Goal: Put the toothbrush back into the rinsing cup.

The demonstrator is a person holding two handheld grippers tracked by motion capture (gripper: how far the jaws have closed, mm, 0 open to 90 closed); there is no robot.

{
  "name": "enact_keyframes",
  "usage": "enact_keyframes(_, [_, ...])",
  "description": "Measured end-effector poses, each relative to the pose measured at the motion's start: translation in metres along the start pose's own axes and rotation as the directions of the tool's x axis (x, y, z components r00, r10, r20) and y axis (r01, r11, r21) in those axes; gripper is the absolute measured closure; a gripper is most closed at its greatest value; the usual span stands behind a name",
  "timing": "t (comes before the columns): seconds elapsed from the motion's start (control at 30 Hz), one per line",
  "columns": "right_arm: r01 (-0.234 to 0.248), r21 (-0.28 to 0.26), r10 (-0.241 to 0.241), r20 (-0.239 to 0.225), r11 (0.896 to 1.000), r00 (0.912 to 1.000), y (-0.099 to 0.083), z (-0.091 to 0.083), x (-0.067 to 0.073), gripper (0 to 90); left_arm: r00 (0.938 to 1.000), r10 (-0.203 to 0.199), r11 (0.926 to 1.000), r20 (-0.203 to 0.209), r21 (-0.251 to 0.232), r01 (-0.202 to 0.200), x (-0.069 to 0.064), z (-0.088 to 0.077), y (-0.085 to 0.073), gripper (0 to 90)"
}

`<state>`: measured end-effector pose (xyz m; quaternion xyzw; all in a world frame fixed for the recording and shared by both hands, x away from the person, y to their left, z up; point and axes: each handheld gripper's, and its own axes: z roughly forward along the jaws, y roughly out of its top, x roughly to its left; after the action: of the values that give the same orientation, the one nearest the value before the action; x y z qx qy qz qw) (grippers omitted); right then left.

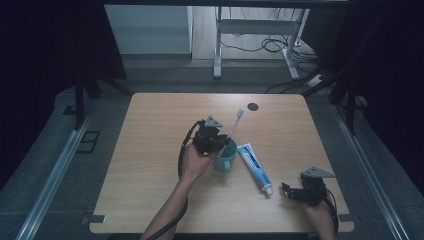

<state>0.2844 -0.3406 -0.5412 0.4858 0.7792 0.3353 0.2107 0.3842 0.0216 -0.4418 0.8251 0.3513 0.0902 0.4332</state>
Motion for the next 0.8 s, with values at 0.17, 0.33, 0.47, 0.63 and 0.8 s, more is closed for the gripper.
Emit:
enact_keyframes(0.17, [0.001, 0.000, -0.001, 0.000, 1.000, 1.0000, 0.000, 0.000, 0.000, 12.9, 1.0000, 0.000, 0.9999, -0.005, 0.013, 0.000, -0.001, 0.005, -0.005, 78.9])
enact_keyframes(0.33, [-0.001, 0.001, 0.001, -0.001, 1.000, 1.0000, 0.000, 0.000, 0.000, 12.9, 0.9999, 0.000, 0.9996, -0.011, 0.029, 0.000, -0.002, 0.010, -0.011, 78.8])
enact_keyframes(0.47, [-0.002, 0.002, 0.002, -0.001, 1.000, 1.0000, 0.000, 0.000, 0.000, 12.9, 0.9999, 0.001, 0.9991, -0.010, 0.041, 0.000, -0.002, 0.014, -0.013, 78.7])
enact_keyframes(0.63, [-0.002, 0.002, 0.002, -0.001, 1.000, 1.0000, 0.000, 0.000, 0.000, 12.9, 0.9999, 0.001, 0.9985, -0.016, 0.055, 0.000, -0.003, 0.017, -0.016, 78.6])
enact_keyframes(0.8, [-0.003, 0.003, 0.003, -0.001, 1.000, 1.0000, 0.000, 0.000, 0.000, 12.9, 0.9998, 0.007, 0.9974, -0.017, 0.072, -0.006, -0.003, 0.020, -0.017, 78.4])
